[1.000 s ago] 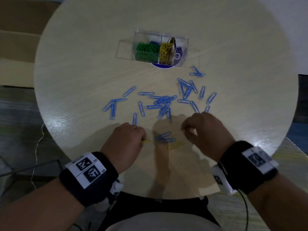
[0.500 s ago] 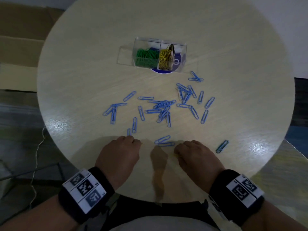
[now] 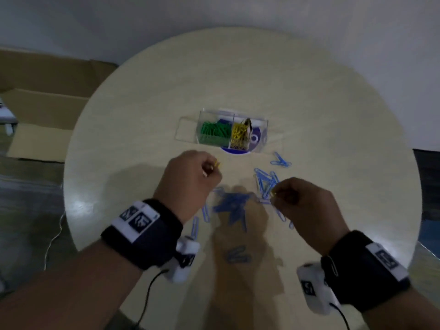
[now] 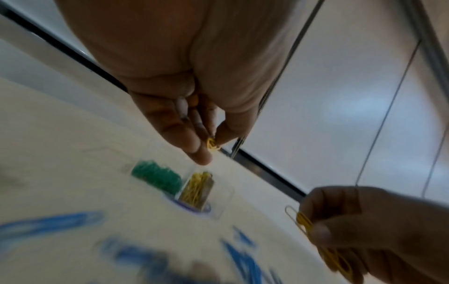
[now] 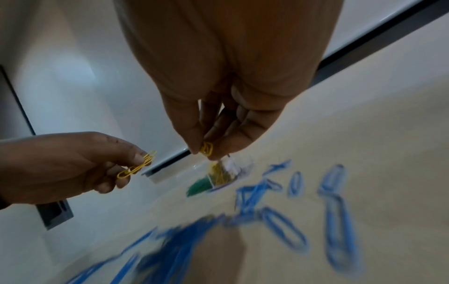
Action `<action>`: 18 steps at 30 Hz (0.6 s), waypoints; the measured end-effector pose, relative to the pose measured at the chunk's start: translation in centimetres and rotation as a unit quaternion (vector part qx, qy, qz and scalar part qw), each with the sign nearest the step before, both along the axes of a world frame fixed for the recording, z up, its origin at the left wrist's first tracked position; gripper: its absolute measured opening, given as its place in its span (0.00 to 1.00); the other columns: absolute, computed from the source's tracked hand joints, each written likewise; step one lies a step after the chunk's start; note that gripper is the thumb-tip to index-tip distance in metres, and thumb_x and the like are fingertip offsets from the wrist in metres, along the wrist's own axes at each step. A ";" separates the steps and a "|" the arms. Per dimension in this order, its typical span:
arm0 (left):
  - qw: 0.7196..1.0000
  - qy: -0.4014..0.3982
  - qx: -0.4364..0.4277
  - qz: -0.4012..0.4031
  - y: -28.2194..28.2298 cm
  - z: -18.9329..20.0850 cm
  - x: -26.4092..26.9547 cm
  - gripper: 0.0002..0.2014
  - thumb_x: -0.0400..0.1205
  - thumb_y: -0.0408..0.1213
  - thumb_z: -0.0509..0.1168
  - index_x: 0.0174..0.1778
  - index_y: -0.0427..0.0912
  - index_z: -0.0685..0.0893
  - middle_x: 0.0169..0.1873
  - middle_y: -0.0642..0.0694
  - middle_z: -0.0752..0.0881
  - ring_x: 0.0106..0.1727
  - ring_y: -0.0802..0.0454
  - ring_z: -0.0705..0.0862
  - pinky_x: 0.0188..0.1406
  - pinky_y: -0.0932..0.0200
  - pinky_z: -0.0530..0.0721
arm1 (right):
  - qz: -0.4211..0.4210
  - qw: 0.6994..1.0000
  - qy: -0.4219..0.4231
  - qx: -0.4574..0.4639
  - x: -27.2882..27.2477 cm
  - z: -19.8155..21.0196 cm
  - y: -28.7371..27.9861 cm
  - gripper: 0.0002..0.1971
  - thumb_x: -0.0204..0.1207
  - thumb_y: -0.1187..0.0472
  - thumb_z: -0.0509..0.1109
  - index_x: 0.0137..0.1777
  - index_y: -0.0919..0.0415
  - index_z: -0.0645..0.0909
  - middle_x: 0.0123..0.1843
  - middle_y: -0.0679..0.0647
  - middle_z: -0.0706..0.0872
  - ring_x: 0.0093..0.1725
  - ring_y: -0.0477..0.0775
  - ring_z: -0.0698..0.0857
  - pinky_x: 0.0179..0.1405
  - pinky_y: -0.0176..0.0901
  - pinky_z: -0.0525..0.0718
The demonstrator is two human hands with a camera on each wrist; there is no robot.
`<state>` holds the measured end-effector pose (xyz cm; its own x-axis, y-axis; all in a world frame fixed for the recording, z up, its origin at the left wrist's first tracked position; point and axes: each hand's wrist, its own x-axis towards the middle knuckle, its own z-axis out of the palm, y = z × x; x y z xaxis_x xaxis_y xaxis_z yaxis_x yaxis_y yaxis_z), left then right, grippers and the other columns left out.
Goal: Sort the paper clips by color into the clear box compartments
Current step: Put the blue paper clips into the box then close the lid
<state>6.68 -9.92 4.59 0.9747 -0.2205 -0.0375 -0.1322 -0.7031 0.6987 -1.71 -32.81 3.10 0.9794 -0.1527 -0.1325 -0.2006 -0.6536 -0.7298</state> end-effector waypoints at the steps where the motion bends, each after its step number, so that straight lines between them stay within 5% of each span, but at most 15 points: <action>1: 1.000 0.001 -0.019 0.014 -0.8 0.3 1.7 0.08 0.72 0.42 0.69 0.42 0.45 0.89 0.34 0.49 0.88 0.35 0.51 0.87 0.42 0.57 0.84 | -0.007 1.000 -0.003 0.012 1.4 0.2 -0.3 0.08 0.68 0.64 0.78 0.41 0.49 0.85 0.33 0.43 0.88 0.31 0.36 0.83 0.33 0.23 0.74; 10: 0.999 -0.019 0.044 -0.015 -6.8 -2.1 10.5 0.15 0.81 0.43 0.67 0.60 0.40 0.87 0.51 0.41 0.91 0.52 0.44 0.88 0.58 0.48 0.85 | -0.056 0.997 -0.017 0.040 10.3 0.1 -1.1 0.07 0.70 0.60 0.76 0.43 0.47 0.82 0.34 0.49 0.88 0.34 0.46 0.87 0.39 0.48 0.85; 14: 0.997 -0.041 0.063 -0.034 -6.3 -3.1 11.1 0.18 0.85 0.44 0.62 0.69 0.44 0.82 0.60 0.41 0.89 0.61 0.45 0.86 0.65 0.49 0.81 | -0.059 0.997 -0.028 0.038 12.7 -0.4 -0.1 0.06 0.69 0.62 0.73 0.43 0.50 0.82 0.35 0.50 0.88 0.34 0.50 0.86 0.35 0.41 0.84; 18: 0.998 -0.066 -0.017 0.012 -4.3 -2.5 9.9 0.15 0.86 0.44 0.61 0.66 0.46 0.84 0.56 0.46 0.89 0.56 0.50 0.87 0.59 0.53 0.84 | -0.047 0.998 -0.012 0.026 15.1 -0.2 1.7 0.04 0.73 0.60 0.71 0.45 0.52 0.84 0.38 0.47 0.87 0.38 0.48 0.84 0.29 0.29 0.74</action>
<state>16.61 -14.22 2.12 0.9757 -0.1956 0.0987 -0.2078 -0.6833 0.6999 13.34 -31.08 2.95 0.9641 -0.2377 -0.1184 -0.2408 -0.5939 -0.7677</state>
